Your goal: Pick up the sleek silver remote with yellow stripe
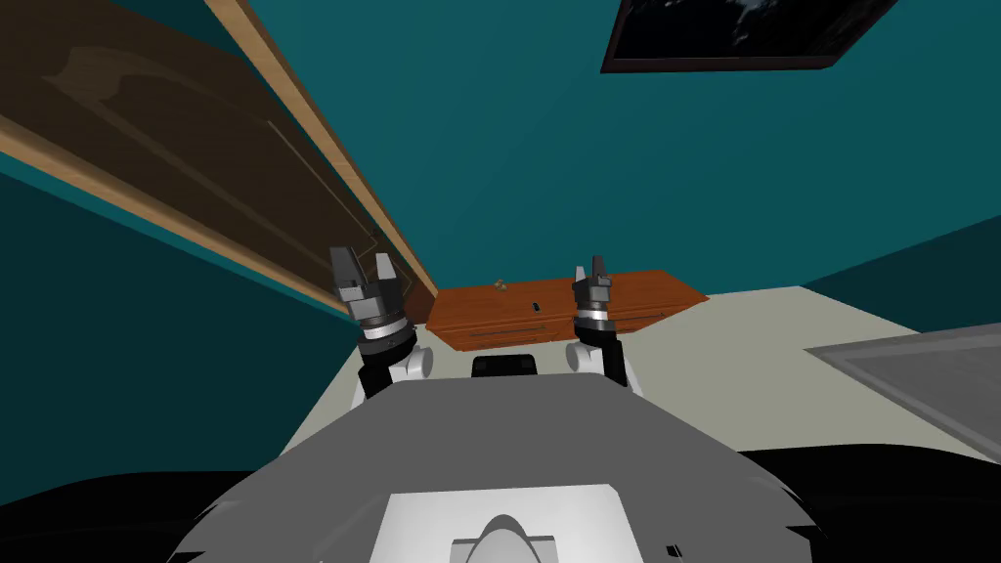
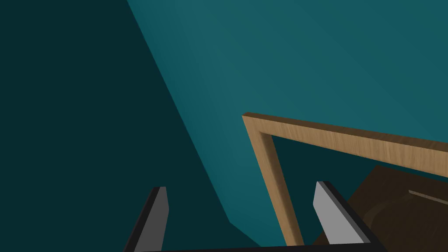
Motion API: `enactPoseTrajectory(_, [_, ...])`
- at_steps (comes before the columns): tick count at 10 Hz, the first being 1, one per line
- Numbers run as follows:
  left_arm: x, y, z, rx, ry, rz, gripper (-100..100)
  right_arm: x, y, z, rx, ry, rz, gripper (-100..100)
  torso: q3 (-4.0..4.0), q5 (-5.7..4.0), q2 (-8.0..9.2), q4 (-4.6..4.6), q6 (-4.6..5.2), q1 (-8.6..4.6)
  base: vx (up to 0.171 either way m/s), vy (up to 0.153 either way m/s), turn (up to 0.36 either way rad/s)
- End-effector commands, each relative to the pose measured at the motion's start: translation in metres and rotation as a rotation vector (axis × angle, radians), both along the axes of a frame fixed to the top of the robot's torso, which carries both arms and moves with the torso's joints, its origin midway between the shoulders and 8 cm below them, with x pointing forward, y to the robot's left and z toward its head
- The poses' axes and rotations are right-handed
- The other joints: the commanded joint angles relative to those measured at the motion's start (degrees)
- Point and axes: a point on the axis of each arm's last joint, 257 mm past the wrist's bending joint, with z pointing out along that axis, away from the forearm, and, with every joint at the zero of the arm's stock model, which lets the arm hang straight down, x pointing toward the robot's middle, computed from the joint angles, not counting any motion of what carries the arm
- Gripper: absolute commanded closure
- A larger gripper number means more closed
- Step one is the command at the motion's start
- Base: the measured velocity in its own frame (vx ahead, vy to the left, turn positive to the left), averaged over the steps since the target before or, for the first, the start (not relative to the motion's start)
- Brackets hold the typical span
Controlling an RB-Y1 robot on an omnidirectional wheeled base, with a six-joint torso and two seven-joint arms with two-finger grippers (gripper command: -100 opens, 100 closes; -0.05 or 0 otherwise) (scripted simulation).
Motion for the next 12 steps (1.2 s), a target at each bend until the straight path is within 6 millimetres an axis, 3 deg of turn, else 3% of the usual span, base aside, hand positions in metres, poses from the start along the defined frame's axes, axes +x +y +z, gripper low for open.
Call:
enactPoseTrajectory(1, [0.0, 0.0, 0.0, 0.0, 0.0, 0.0, 0, 0.008, 0.002, -0.013, -0.045, 0.047, 0.014, -100, 0.0, 0.0, 0.0, 0.0, 0.0, 0.0, -0.032, -0.024, 0.144])
enactPoseTrajectory(7, [0.0, 0.0, 0.0, 0.0, 0.0, 0.0, 0, 0.048, -0.01, -0.087, -0.202, 0.285, 0.011, -100, 0.18, -0.07, 0.32, 0.07, -0.02, -0.34, -0.079, -0.063, 0.228])
enactPoseTrajectory(8, [0.0, 0.0, 0.0, 0.0, 0.0, 0.0, 0, 0.049, -0.01, -0.09, -0.201, 0.299, 0.011, -100, 0.18, -0.08, 0.31, 0.07, -0.01, -0.34, -0.056, -0.043, 0.075])
enactPoseTrajectory(9, [0.0, 0.0, 0.0, 0.0, 0.0, 0.0, 0, 0.056, -0.015, -0.107, -0.231, 0.351, 0.005, -100, 0.13, -0.06, 0.21, 0.05, 0.02, -0.24, -0.054, -0.032, 0.215])
enactPoseTrajectory(10, [0.0, 0.0, 0.0, 0.0, 0.0, 0.0, 0, 0.056, -0.015, -0.109, -0.231, 0.356, 0.005, -100, 0.1, -0.05, 0.17, 0.04, -0.02, -0.19, -0.046, -0.036, 0.11])
enactPoseTrajectory(12, [0.0, 0.0, 0.0, 0.0, 0.0, 0.0, 0, 0.07, -0.027, -0.142, -0.293, 0.457, -0.008, -100, 0.09, -0.05, 0.16, 0.04, -0.02, -0.23, -0.071, -0.055, 0.285])
